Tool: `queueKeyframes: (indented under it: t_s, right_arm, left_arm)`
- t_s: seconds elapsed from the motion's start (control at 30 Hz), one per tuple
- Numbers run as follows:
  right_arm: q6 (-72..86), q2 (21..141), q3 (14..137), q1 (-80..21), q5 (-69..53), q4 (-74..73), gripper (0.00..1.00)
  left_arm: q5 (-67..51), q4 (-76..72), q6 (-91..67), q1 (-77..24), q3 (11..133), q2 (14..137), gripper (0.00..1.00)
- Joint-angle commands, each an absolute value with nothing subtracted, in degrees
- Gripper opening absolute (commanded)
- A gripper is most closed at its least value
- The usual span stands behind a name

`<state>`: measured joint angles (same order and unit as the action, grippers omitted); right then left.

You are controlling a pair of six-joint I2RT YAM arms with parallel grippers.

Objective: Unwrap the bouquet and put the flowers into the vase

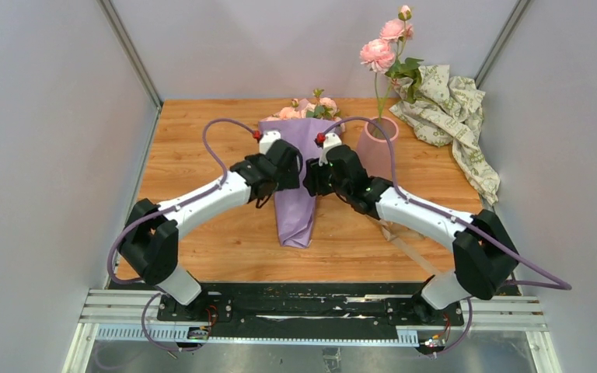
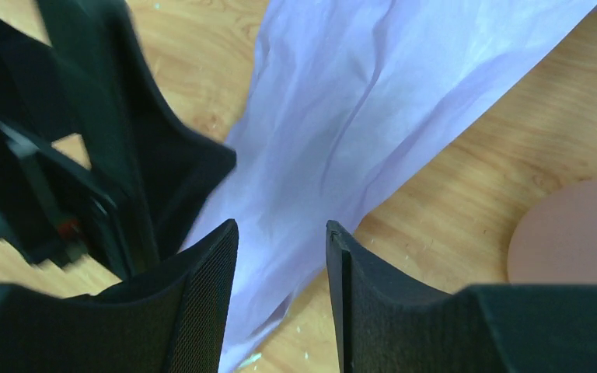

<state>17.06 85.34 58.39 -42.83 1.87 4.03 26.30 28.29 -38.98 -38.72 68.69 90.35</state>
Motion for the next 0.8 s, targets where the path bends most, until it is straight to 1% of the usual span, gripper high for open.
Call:
queueKeyframes:
  t_s: [0.0,0.17,0.3,0.4,0.47,0.6,0.77]
  right_arm:
    - [15.8,78.6,54.8,-45.7,6.0,0.5,0.48]
    - [16.4,65.5,50.2,-45.9,13.7,-2.3,0.43]
    - [16.2,54.7,44.9,-45.9,19.0,-0.6,0.35]
    - [15.7,48.3,42.0,-45.8,21.2,0.8,0.33]
    - [15.2,45.7,41.7,-45.8,22.6,-1.9,0.33]
    - [14.4,43.4,41.1,-45.8,24.4,-4.2,0.33]
    - [14.0,43.3,40.6,-45.8,25.1,-4.5,0.32]
  left_arm:
    - [39.9,30.2,-42.3,-47.8,63.2,88.3,0.93]
    - [54.6,37.5,-50.2,-61.3,62.2,88.7,0.94]
    - [61.6,41.7,-53.2,-66.3,65.4,94.3,0.93]
    - [64.0,45.0,-54.8,-67.9,68.6,100.1,0.91]
    - [64.0,45.1,-55.0,-68.8,69.6,102.5,0.91]
    - [63.6,44.9,-55.2,-69.3,70.3,104.3,0.88]
    - [63.4,45.0,-54.0,-69.3,71.1,105.0,0.86]
